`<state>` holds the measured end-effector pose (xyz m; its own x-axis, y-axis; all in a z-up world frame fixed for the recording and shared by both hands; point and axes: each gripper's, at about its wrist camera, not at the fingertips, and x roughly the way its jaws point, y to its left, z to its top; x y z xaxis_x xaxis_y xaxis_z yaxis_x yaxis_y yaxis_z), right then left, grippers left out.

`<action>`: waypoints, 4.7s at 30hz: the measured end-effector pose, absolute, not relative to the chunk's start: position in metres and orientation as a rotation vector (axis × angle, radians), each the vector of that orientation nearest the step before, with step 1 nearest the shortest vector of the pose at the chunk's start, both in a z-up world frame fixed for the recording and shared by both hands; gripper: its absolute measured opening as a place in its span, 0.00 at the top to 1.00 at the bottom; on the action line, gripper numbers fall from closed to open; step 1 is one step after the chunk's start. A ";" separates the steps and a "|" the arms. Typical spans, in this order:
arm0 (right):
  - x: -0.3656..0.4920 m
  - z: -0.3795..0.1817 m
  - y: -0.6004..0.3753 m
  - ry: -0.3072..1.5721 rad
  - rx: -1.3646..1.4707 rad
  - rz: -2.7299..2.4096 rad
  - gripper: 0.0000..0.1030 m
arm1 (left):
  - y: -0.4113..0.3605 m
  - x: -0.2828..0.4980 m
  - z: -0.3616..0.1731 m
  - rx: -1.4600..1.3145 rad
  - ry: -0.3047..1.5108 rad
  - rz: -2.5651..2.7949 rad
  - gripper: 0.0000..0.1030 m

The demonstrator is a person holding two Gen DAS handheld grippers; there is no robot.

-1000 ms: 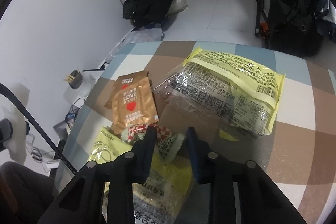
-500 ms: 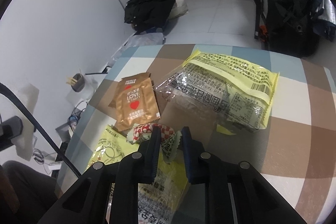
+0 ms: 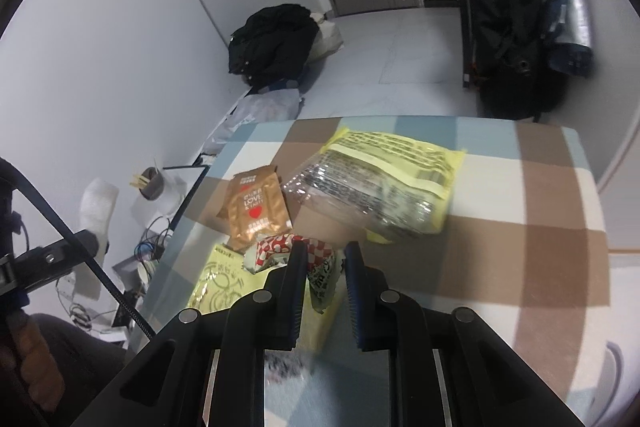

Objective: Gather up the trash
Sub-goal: 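Close the right gripper on the second red-white wrapper, then carry the foam in the left gripper and wrapper in the right gripper toward the bin, then open the right gripper over the bin while the left gripper releases the foam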

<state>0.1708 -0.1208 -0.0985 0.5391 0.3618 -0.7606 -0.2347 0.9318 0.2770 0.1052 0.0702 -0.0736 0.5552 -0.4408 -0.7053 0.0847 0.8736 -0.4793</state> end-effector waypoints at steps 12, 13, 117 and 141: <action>0.125 -0.077 -0.164 0.891 0.171 0.329 0.83 | 0.040 0.094 -0.071 -0.332 0.940 -0.306 0.68; 0.121 -0.075 -0.166 0.886 0.172 0.325 0.83 | 0.038 0.093 -0.072 -0.326 0.943 -0.306 0.68; -0.023 -0.272 -0.548 1.230 0.827 -0.278 0.79 | -0.449 0.093 -0.217 0.405 1.651 -0.861 0.68; -0.030 -0.263 -0.564 1.183 0.849 -0.322 0.59 | -0.461 0.086 -0.254 0.476 1.812 -0.864 0.66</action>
